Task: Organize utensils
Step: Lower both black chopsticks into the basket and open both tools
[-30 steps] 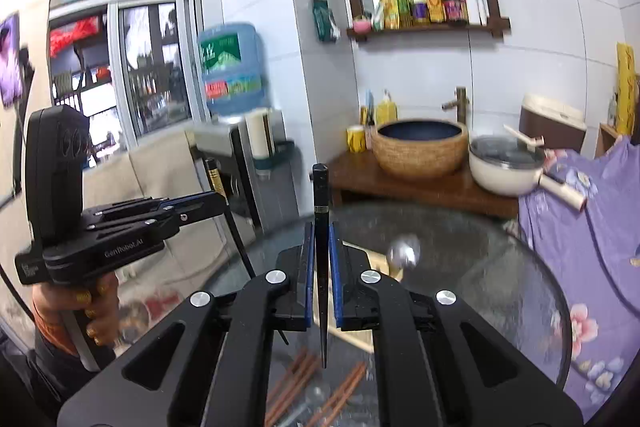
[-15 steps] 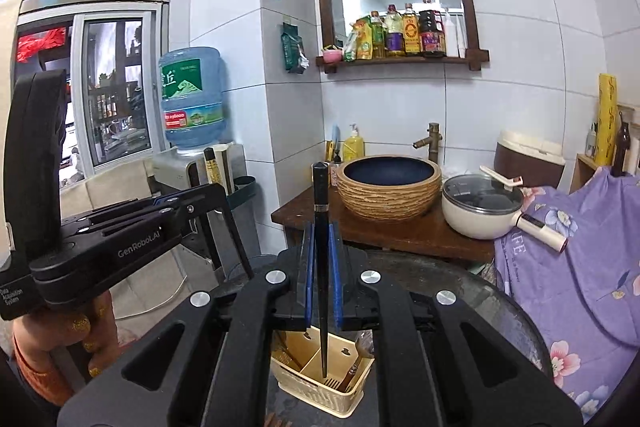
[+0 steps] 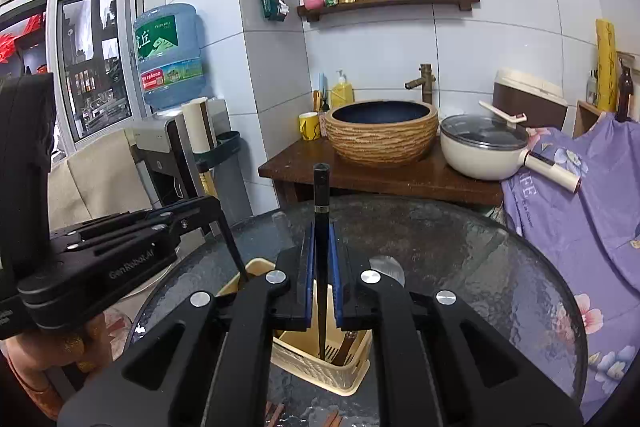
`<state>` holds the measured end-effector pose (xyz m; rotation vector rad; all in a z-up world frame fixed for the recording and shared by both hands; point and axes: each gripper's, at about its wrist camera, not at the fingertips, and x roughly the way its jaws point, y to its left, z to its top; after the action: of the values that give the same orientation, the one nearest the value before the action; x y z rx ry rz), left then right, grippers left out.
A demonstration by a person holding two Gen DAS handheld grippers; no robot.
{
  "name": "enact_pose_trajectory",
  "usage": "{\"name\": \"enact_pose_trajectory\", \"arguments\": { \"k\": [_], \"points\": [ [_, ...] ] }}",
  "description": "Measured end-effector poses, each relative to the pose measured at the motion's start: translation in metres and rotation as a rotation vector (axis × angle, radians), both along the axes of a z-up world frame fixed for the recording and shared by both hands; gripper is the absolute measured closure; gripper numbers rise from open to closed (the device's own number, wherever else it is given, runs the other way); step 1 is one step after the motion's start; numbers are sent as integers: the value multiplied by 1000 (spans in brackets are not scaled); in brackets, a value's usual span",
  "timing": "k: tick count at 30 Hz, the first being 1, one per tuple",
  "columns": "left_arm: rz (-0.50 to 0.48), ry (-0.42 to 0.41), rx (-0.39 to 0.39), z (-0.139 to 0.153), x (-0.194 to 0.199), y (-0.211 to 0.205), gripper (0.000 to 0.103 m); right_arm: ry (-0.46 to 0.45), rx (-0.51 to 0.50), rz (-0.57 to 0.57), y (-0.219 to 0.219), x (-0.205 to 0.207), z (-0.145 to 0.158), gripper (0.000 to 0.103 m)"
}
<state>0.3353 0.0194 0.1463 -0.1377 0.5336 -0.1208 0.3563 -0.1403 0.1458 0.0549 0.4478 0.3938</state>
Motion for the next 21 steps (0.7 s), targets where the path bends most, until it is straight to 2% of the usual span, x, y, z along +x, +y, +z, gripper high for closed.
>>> {"name": "enact_pose_trajectory", "arguments": {
  "k": [7,11,13,14,15,16,18,19,20,21],
  "points": [
    [9,40,-1,-20,7,4,99,20,-3,-16,-1,5,-15,95],
    [5,30,-7,-22,3,5,99,12,5,-26,-4,2,-16,95],
    [4,12,-7,-21,-2,5,98,5,-5,-31,-4,1,-17,89],
    [6,7,-7,-21,-4,6,95,4,-7,-34,-4,1,-18,71],
    [8,2,-7,-20,-7,6,88,1,-4,-41,-5,0,-19,48],
    [8,-7,-16,-20,-13,8,83,-10,13,-51,-9,-3,-20,41],
    [20,-39,-25,-18,-25,13,58,-43,25,-72,-14,-9,-19,39],
    [29,-56,-29,-17,-30,15,52,-62,18,-80,-15,-13,-18,39],
    [39,-76,-33,-16,-36,18,41,-83,5,-84,-15,-18,-18,39],
    [49,-104,-38,-16,-46,21,34,-104,-13,-93,-16,-23,-18,34]
  ]
}}
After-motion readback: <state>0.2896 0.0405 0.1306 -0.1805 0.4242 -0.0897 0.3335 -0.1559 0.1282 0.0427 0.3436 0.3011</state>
